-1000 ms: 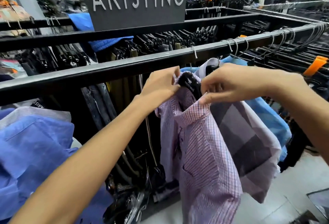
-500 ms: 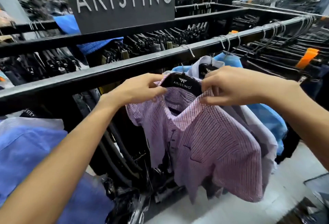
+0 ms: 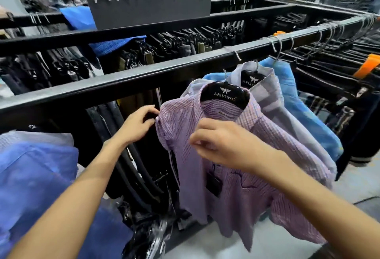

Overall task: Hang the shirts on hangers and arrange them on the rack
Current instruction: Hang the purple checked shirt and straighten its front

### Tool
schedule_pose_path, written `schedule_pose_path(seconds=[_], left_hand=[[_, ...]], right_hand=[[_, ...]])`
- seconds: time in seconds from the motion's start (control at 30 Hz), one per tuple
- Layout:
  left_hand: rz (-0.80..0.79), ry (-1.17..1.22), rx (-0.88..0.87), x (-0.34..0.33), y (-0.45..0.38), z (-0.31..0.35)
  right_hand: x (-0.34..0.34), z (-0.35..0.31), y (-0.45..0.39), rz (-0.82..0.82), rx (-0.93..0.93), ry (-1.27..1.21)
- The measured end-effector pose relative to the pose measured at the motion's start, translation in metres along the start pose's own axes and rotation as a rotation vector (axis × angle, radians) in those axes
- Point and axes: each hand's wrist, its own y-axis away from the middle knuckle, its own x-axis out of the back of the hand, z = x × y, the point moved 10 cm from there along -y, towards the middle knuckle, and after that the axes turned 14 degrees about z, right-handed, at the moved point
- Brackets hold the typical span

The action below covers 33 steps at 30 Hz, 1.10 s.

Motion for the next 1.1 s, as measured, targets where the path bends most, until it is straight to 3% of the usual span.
schedule_pose_path(seconds=[0.13, 0.33, 0.43, 0.57, 0.67, 0.8, 1.0, 1.1], left_hand=[[-0.036, 0.236, 0.086, -0.015, 0.017, -0.019], [-0.042, 0.071, 0.002, -0.031, 0.031, -0.017], [0.066, 0.120, 0.031, -0.030, 0.037, -0.024], [0.273, 0.291, 0.180, -0.011, 0.031, -0.024], [0.200, 0.299, 0.211, -0.022, 0.013, -0.022], [0.112, 0.512, 0.318, -0.035, -0.002, -0.027], [0.206, 0.440, 0.314, -0.031, 0.011, -0.042], [0.164, 0.455, 0.307, -0.032, 0.037, -0.040]], right_hand=[[-0.073, 0.012, -0.007, -0.064, -0.196, -0.104], [-0.161, 0.045, -0.002, -0.036, -0.577, -0.215], [-0.181, 0.051, 0.000, 0.033, -0.707, -0.244], [-0.195, 0.046, -0.004, 0.066, -0.744, -0.254], [-0.190, 0.045, -0.008, 0.126, -0.756, -0.269], [-0.183, 0.052, -0.010, 0.175, -0.737, -0.265], [-0.178, 0.059, -0.006, 0.207, -0.751, -0.308], [-0.183, 0.060, -0.006, 0.223, -0.777, -0.335]])
